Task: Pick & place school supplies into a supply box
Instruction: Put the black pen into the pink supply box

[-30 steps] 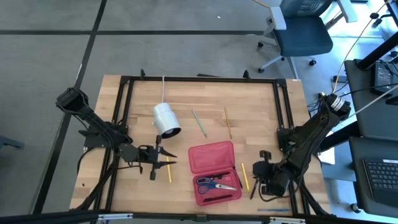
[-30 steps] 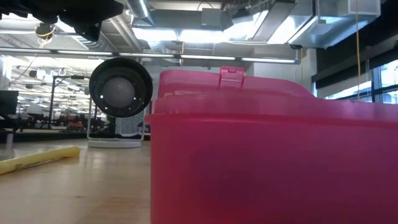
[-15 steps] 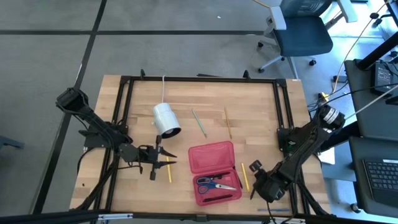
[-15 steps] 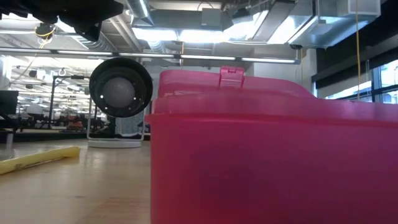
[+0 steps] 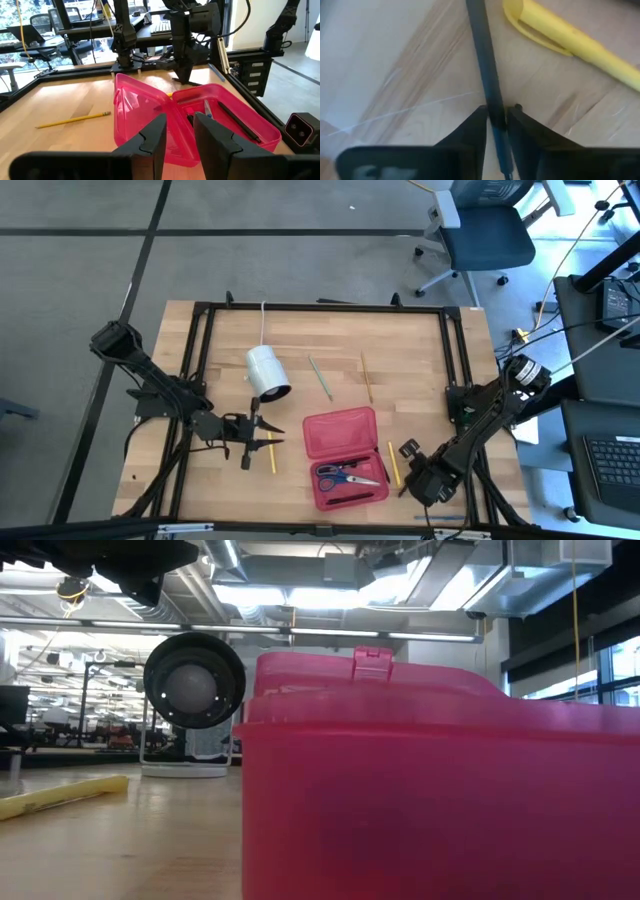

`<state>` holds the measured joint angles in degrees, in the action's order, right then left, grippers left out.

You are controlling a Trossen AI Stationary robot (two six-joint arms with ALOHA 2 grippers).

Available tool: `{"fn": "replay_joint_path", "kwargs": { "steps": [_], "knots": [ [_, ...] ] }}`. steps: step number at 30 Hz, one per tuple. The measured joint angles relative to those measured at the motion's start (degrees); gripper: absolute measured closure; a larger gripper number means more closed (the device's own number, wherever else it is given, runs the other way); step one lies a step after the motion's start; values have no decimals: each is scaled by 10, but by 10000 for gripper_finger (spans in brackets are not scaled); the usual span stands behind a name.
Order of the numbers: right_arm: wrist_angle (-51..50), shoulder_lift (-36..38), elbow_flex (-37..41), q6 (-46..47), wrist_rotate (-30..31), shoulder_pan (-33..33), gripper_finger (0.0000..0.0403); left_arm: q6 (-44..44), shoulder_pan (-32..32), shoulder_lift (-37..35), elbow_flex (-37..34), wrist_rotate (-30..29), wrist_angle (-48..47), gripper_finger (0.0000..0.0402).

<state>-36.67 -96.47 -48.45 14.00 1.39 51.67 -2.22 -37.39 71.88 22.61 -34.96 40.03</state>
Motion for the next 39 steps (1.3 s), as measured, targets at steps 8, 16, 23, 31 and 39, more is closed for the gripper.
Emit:
{"fn": "replay_joint_path", "kwargs": {
  "steps": [8, 16, 23, 31, 39],
  "knots": [
    [-5, -1, 0, 31, -3, -3, 369, 0, 0, 0, 0, 0, 0, 309],
    [-10, 17, 3, 55, -10, -3, 367, 0, 0, 0, 0, 0, 0, 307],
    [-36, 31, 5, 86, -11, -3, 367, 0, 0, 0, 0, 0, 0, 310],
    [-91, 53, 5, 140, -12, 3, 370, 0, 0, 0, 0, 0, 0, 307],
    [-86, 79, 4, 184, -11, 3, 371, 0, 0, 0, 0, 0, 0, 311]
  ]
}}
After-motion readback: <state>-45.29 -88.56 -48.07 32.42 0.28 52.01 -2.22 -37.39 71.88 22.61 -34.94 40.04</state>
